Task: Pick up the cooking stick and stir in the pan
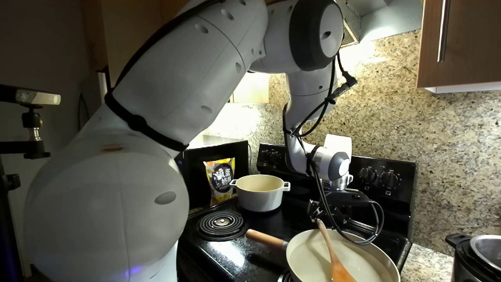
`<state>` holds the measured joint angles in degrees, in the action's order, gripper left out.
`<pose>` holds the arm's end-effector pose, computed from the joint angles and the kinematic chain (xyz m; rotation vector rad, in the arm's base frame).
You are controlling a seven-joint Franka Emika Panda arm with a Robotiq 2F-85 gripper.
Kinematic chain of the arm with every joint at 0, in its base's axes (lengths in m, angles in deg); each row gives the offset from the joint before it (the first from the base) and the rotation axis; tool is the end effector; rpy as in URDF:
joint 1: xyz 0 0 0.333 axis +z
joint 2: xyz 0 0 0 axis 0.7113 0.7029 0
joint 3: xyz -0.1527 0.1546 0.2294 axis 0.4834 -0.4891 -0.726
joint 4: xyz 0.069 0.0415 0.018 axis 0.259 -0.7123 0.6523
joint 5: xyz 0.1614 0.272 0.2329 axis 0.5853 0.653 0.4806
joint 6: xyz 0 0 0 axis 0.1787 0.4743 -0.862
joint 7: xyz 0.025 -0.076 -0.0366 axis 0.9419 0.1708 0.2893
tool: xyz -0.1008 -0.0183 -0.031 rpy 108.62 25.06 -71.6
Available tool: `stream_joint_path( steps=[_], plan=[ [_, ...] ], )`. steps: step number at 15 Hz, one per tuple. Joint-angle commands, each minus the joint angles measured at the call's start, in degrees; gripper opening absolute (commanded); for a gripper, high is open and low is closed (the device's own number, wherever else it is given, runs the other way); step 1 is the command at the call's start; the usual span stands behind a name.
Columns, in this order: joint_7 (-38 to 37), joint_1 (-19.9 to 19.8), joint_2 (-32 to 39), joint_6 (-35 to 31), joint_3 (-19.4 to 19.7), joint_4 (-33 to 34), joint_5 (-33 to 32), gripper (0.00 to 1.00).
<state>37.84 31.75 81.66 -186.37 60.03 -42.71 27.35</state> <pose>0.6249 -0.0246 0.1500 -2.9125 -0.9784 -0.1040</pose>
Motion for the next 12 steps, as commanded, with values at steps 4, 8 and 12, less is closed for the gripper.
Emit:
stream_joint_path(
  steps=[4, 8, 12],
  plan=[
    [6.2, -1.7, -3.2, -0.5, -2.3, -1.4, 2.4, 1.0],
    [8.3, -1.9, -1.4, 1.1, -3.5, 1.1, 3.6, 0.75],
    [11.0, -2.4, 0.0, 3.2, -3.7, 2.3, 5.1, 0.99]
  ],
)
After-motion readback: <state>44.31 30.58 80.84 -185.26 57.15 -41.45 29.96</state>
